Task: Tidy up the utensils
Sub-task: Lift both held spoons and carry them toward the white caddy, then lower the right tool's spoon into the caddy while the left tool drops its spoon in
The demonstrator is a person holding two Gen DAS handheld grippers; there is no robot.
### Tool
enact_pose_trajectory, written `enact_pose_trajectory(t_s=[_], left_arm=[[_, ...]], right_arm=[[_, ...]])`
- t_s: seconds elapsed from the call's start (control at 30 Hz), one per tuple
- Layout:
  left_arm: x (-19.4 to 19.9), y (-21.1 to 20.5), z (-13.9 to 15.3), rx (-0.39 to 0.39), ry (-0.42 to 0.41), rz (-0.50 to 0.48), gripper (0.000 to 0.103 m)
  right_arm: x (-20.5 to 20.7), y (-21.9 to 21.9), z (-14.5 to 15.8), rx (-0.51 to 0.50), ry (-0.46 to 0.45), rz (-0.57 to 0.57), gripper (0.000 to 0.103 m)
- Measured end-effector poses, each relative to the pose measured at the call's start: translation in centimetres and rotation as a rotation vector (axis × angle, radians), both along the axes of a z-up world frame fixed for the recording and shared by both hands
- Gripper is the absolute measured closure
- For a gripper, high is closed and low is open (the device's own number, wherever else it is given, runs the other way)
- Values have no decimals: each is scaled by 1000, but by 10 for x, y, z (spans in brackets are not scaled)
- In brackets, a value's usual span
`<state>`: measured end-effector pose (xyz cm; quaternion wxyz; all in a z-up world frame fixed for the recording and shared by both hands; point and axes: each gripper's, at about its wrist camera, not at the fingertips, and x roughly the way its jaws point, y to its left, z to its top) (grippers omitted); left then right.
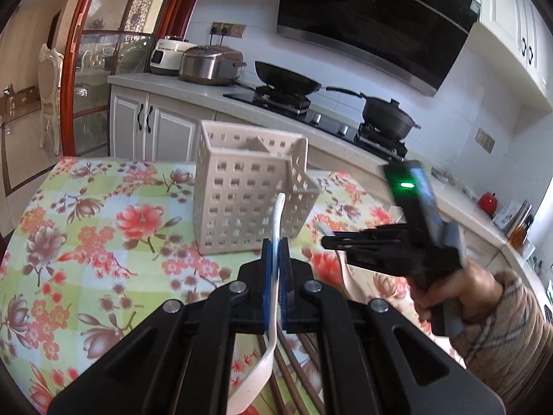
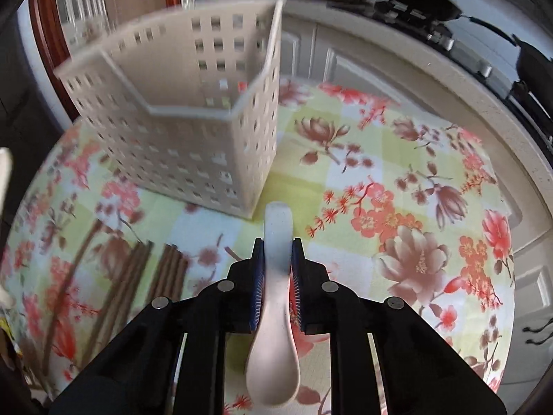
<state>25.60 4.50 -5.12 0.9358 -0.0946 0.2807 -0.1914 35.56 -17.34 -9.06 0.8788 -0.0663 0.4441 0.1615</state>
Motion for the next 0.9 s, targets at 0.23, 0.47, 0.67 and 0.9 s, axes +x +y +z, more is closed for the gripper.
enact_pose_trajectory(t_s=[0.23,0.47,0.67,0.9], left_arm=[[10,12,33,-83,-31,3,99],[19,19,55,-131,-64,11,99],[37,19,73,-135,-118,63,99],[80,9,101,-140,-187,101,99]], right_arm=[[-32,-13,59,135,-193,-1,88],[-44,-11,89,161,-269,18,88],[-34,-6,111,170,-306,23,88],[-14,3,142,208,-368,28,88]])
